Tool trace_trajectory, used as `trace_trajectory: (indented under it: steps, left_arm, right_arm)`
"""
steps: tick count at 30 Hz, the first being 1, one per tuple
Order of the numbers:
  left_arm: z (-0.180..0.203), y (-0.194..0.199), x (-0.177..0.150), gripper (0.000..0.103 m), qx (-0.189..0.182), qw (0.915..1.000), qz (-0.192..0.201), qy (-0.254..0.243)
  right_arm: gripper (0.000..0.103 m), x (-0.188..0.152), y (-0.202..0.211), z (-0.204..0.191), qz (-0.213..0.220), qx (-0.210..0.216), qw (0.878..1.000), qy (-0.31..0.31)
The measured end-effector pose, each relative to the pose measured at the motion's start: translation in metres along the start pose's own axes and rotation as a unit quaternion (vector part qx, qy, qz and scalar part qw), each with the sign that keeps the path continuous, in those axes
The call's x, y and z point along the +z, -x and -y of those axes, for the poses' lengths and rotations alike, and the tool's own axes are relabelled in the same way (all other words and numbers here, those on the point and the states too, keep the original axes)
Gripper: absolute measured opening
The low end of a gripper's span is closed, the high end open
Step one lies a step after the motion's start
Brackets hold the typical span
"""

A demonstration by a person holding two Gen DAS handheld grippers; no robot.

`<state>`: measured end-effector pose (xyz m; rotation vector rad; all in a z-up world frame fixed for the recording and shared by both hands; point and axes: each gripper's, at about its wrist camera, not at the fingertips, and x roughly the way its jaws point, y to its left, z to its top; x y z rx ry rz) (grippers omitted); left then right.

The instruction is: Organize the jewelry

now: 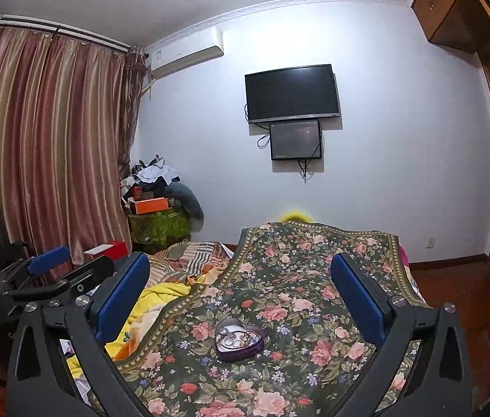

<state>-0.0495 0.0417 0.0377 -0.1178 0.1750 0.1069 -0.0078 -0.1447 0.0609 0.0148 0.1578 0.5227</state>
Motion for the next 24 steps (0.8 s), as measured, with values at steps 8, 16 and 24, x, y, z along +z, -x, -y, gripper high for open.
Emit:
trace_trajectory:
  steps: [8, 16, 24]
  left_arm:
    - [0.0007, 0.0, 0.0001, 0.1, -0.001, 1.0, -0.002, 0.002]
    - [0.001, -0.0004, -0.0013, 0.1, 0.0, 1.0, -0.004, 0.0]
    - [0.0034, -0.0018, -0.0037, 0.101, 0.002, 1.0, -0.006, -0.006]
  right_arm:
    - [0.103, -0.0017, -0.0019, -0.0001, -0.005, -0.001, 1.0, -0.002]
    - [0.103, -0.0043, -0.0039, 0.0015, -0.011, -0.002, 1.0, -0.005]
    - [0.103, -0.0036, -0.0051, 0.0063, -0.015, -0.003, 1.0, -0.013]
